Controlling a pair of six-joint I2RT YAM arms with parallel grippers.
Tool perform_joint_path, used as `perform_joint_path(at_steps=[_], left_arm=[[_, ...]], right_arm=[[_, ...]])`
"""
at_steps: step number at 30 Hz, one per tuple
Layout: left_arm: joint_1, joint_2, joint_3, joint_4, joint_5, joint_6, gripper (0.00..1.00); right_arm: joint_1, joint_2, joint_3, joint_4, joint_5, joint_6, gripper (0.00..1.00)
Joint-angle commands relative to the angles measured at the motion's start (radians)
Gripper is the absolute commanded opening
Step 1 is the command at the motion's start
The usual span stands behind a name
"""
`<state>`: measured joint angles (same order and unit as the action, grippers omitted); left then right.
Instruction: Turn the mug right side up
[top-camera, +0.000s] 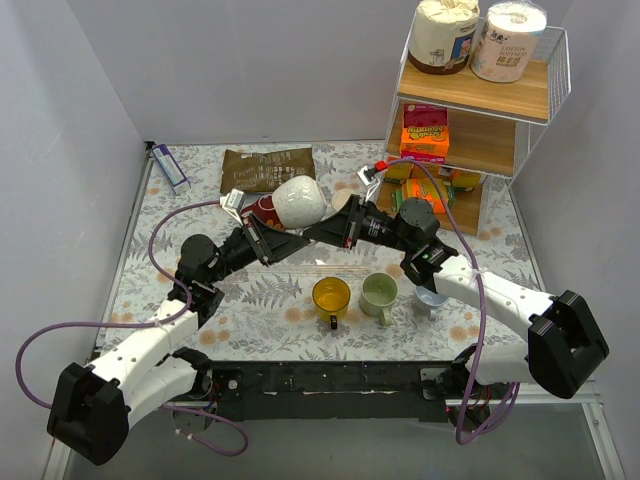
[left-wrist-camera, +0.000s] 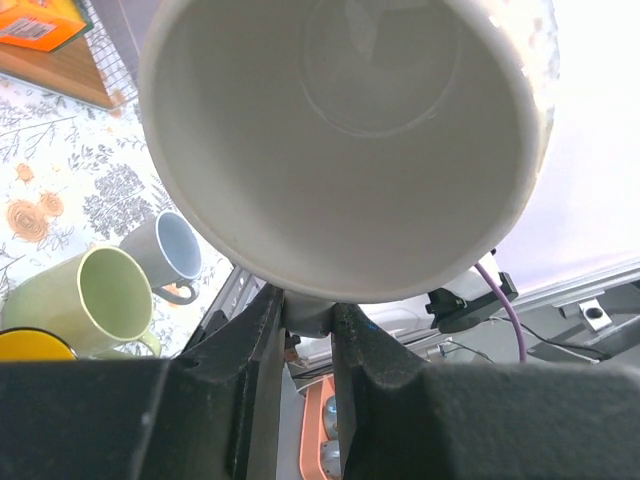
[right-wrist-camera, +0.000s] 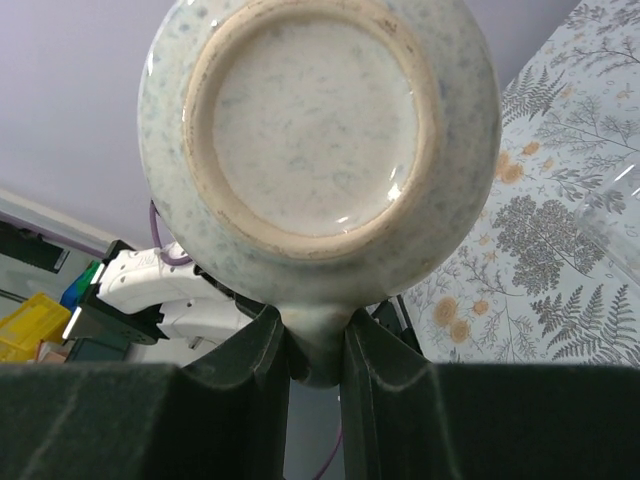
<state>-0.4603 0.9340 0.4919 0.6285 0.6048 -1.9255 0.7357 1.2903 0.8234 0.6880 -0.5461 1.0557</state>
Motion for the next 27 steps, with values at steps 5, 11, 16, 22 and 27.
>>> perform_joint_path(at_steps=[5,11,16,22,27], left_arm=[[0.017,-0.046,0.077,-0.075,-0.155,0.068,0.00],[0.017,-0.078,0.071,-0.079,-0.166,0.086,0.00],[0.017,-0.089,0.085,-0.090,-0.169,0.095,0.00],[0.015,-0.086,0.093,-0.107,-0.178,0.111,0.00],[0.017,-0.081,0.099,-0.127,-0.192,0.132,0.00]], right_arm=[[0.022,-0.037,0.025,-0.071,-0.008,-0.049,0.31],[0.019,-0.037,-0.006,-0.061,0.005,-0.016,0.44],[0.018,-0.039,-0.020,-0.051,0.011,0.009,0.48],[0.014,-0.037,-0.030,-0.050,0.009,0.021,0.50],[0.010,-0.028,-0.038,-0.050,0.014,0.024,0.50]])
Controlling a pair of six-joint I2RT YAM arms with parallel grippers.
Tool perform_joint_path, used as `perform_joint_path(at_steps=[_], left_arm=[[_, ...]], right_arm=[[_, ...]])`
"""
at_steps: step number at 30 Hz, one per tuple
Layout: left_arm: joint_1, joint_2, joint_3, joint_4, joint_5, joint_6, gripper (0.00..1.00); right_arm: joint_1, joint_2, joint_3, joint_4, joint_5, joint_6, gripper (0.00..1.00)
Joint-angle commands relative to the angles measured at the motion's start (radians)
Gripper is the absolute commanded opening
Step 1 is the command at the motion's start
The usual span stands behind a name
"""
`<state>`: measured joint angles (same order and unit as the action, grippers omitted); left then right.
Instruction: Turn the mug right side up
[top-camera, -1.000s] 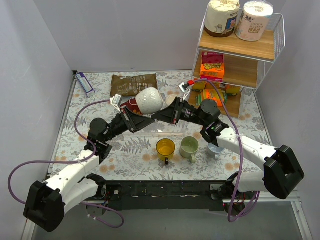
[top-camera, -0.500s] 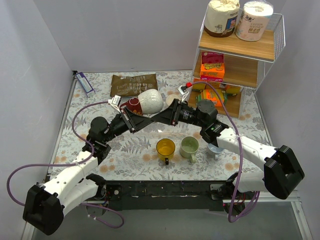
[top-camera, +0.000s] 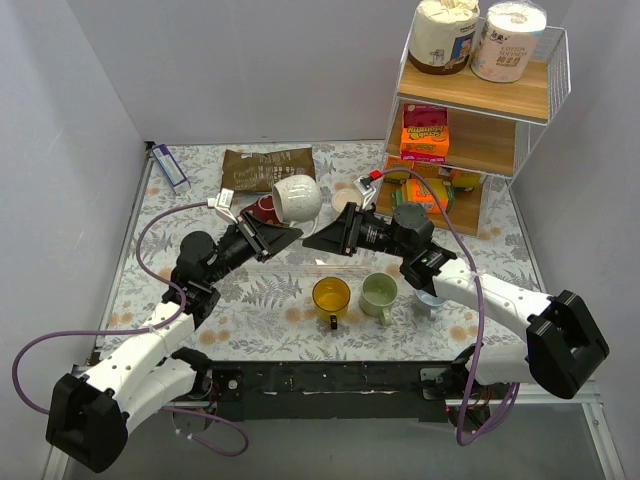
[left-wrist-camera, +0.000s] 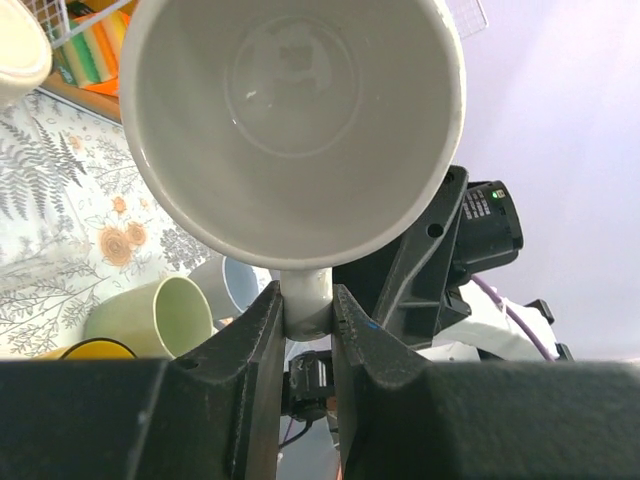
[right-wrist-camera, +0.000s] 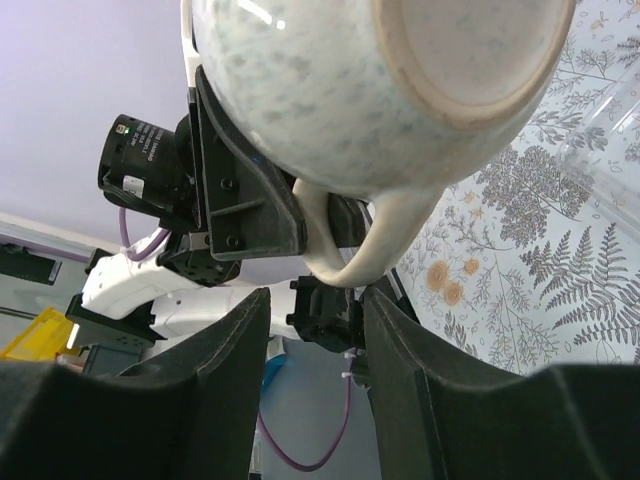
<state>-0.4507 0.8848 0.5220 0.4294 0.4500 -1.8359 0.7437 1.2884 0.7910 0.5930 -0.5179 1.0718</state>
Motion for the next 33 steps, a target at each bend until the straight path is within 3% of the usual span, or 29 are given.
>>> perform_joint_path(at_steps=[1,6,16,25,33], left_arm=[[0.007,-0.030,0.072,0.063,-0.042,0.047,0.00],[0.007,-0.023,0.107,-0.012,-0.065,0.108,0.00],[0.006,0.058,0.300,-0.423,-0.174,0.239,0.00],[0.007,0.175,0.384,-0.488,-0.201,0.196,0.00],[0.007,0.178,0.455,-0.645,-0.303,0.322,0.00]], right_arm=[[0.000,-0.024,-0.006,0.045,-0.016,0.013,0.50],[-0.003,-0.008,-0.007,0.033,-0.016,0.014,0.50],[-0.007,-0.001,-0.016,-0.027,-0.011,0.014,0.50],[-0.015,0.000,-0.018,-0.022,-0.017,0.017,0.50],[-0.027,-0.021,-0.009,-0.103,-0.024,-0.004,0.50]])
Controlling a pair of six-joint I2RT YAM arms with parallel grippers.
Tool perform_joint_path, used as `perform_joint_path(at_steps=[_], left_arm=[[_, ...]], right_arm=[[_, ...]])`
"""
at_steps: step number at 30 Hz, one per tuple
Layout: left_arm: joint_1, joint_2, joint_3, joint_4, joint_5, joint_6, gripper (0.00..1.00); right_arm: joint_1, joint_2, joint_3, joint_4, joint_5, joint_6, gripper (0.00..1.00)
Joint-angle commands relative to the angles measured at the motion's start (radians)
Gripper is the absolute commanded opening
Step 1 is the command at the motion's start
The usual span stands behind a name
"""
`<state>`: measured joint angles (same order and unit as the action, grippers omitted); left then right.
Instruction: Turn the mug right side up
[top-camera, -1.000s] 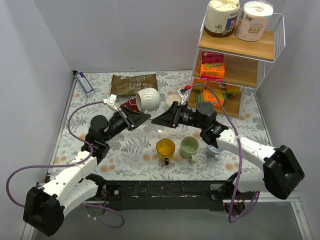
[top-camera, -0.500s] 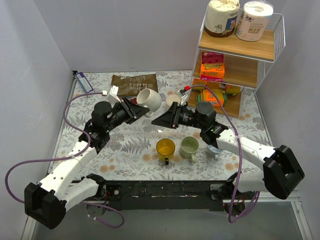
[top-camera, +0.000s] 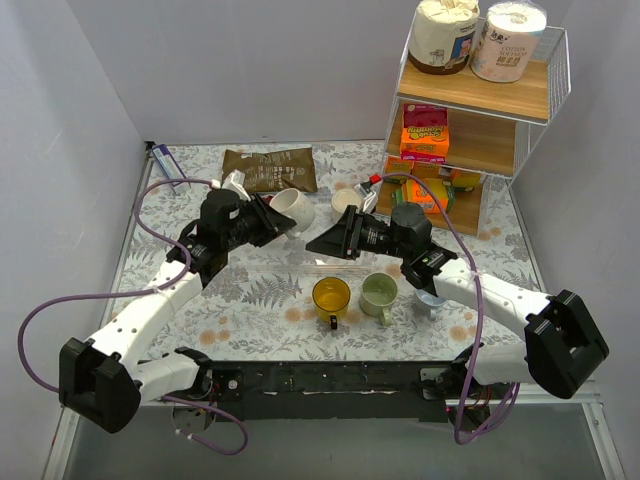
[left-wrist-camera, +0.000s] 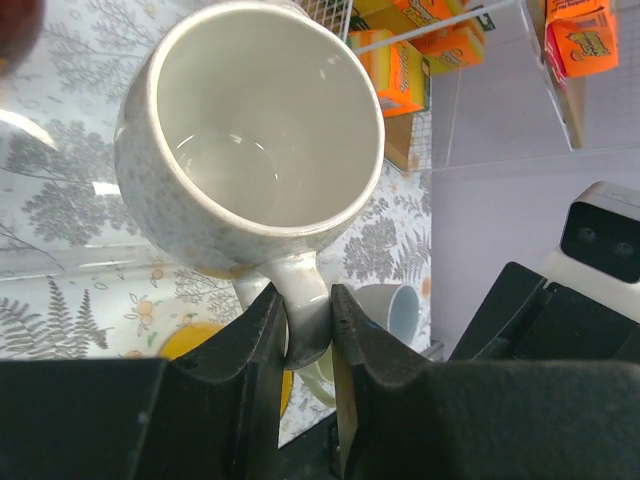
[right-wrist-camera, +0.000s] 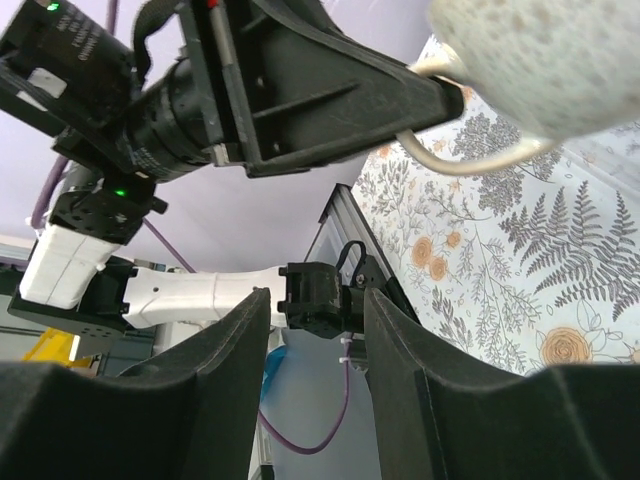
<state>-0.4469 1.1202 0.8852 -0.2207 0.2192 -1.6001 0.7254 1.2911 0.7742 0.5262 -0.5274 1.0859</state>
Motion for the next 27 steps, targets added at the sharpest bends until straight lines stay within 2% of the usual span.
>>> perform_joint_path(at_steps=[1,9,14,20,27], left_arm=[[0.004,-0.062,0.100,-0.014,-0.081,0.100,0.00],[0.002,-0.174,0.051,-0.179,-0.090,0.199,0.00],[-0.001,-0.278,-0.018,-0.218,-0.005,0.253,0.00],[-0.007,-0.371,-0.130,-0.325,-0.014,0.236,0.00],[-0.021,-0.485,-0.261,-0.299,-0.001,0.186,0.00]], right_arm=[[-0.011,-0.029,0.011,-0.052,-0.013,-0.024,0.50],[-0.023,-0.055,0.045,-0.190,-0.006,-0.089,0.51],[-0.032,-0.065,0.076,-0.271,0.006,-0.127,0.54],[-0.041,-0.081,0.088,-0.321,0.032,-0.167,0.56],[-0.052,-0.093,0.079,-0.341,0.032,-0.176,0.56]])
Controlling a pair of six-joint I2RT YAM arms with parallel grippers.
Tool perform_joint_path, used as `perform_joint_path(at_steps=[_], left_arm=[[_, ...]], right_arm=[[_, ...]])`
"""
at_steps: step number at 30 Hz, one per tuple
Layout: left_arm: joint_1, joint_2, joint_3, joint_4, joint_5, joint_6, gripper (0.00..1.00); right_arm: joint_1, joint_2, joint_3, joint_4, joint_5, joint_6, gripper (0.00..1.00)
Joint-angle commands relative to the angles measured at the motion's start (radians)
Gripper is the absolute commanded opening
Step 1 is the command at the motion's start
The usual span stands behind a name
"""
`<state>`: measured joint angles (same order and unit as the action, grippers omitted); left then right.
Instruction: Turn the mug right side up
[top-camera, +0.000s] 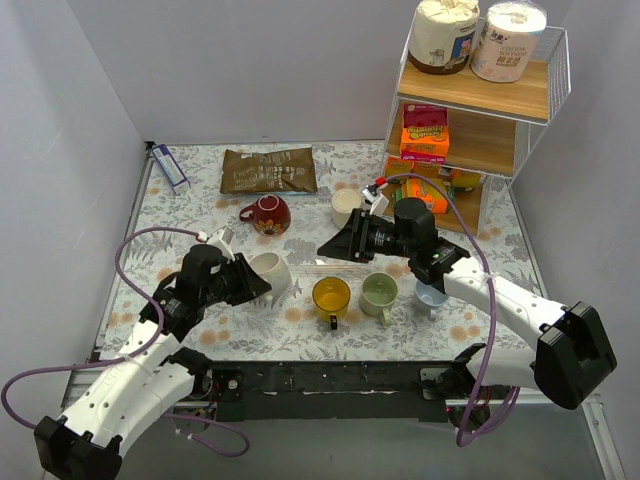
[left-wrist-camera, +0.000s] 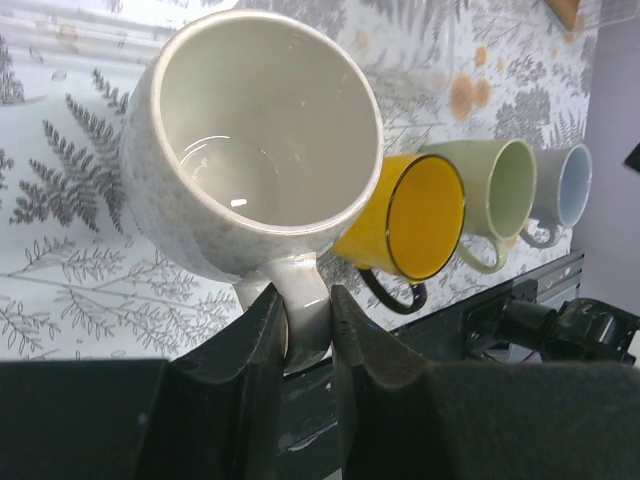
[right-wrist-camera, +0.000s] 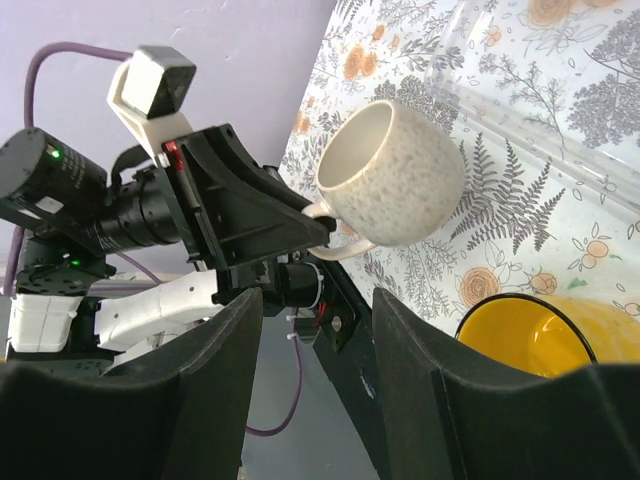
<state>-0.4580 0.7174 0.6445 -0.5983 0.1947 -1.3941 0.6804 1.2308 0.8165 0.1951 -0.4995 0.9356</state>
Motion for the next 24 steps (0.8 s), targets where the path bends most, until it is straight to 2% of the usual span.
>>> perform_joint_path(at_steps=[1,7,11,19,24], left_arm=[[-0.011,-0.090,-0.028,0.078,0.022,-0.020,0.00],[-0.034,-0.088,-0.060,0.077,-0.011,-0.055,0.00],[-0.053,-0.090,-0.100,0.083,-0.038,-0.132,0.00],[-0.105,-0.104,-0.149,0.104,-0.095,-0.167,0.00],[-0.178,-0.088,-0.187,0.150,-0.169,-0.197,0.00]], right_arm=[[-0.010,-0.034,0.035,-0.016,0.004,-0.026,0.56],[-0.016,-0.045,0.029,-0.033,0.009,-0.037,0.56],[-0.022,-0.054,0.018,-0.031,0.009,-0.037,0.56],[-0.039,-0.057,0.009,-0.033,0.001,-0.038,0.56],[-0.044,-0.060,0.001,-0.031,0.001,-0.038,0.56]])
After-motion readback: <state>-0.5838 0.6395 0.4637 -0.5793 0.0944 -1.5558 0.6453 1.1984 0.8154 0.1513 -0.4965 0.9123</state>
